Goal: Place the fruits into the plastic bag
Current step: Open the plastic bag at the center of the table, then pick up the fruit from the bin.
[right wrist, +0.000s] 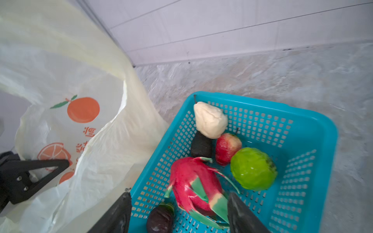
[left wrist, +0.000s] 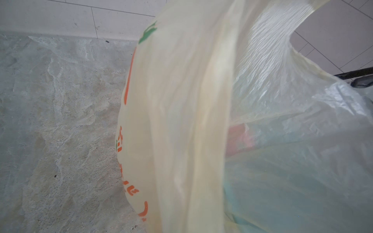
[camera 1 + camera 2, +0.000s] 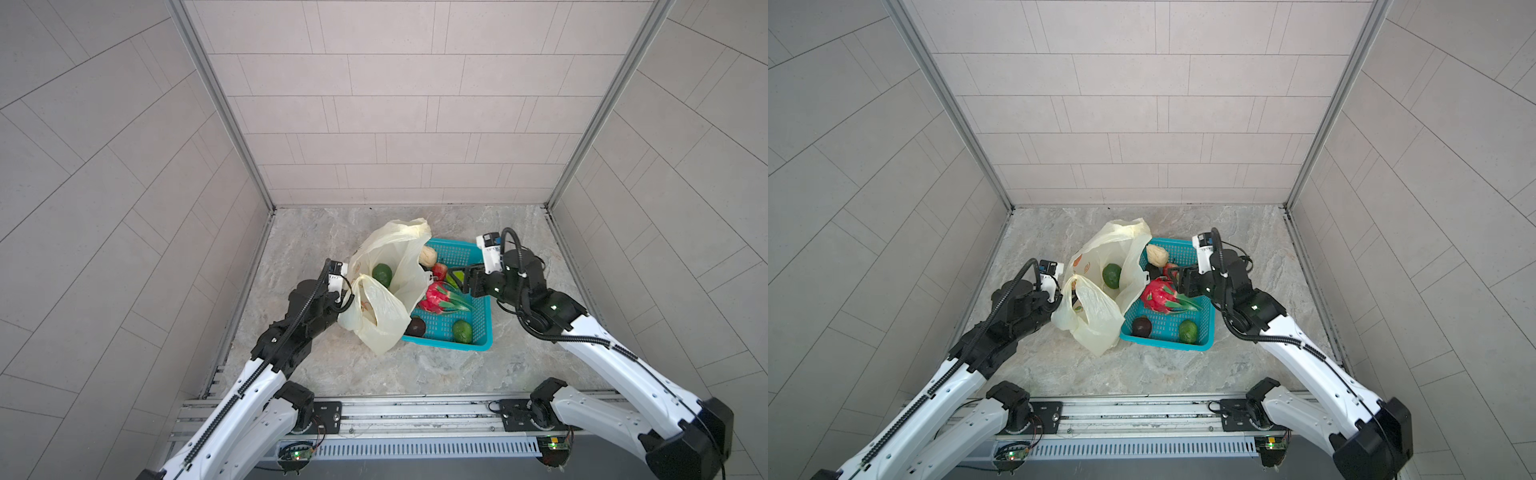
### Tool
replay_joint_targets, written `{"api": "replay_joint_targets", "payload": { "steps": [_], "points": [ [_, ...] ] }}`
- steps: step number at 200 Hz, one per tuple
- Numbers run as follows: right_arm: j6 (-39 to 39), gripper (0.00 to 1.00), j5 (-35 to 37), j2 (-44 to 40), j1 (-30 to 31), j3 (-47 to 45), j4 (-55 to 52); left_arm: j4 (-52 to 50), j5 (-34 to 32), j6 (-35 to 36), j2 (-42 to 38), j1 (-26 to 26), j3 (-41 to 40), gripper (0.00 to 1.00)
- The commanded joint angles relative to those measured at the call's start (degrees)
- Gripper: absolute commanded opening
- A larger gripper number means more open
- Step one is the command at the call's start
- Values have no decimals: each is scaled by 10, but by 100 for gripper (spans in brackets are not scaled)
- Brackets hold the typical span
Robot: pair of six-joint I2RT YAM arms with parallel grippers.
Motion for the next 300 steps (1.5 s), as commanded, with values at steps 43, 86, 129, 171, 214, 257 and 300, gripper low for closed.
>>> {"api": "replay_joint_targets", "payload": {
  "steps": [43,86,129,171,214,257,300],
  "points": [
    [-77,72,68,110,-21,59,-176,36,19,19,-11,3,-3,0],
    [-105,79,131,271,-21,148,-174,36,25,26,-6,3,0,0],
    [-105,83,140,426,-21,280,-240,38,23,32,-3,3,2,0],
    [-95,84,155,530,-20,352,-299,40,24,32,-5,3,-2,0],
    [-85,82,161,556,-18,340,-297,44,26,34,-5,3,-4,0],
    [-57,56,117,565,-21,314,-233,46,28,35,-1,3,0,0],
    [-34,24,101,442,-22,268,-213,44,40,39,1,3,2,0]
  ]
}}
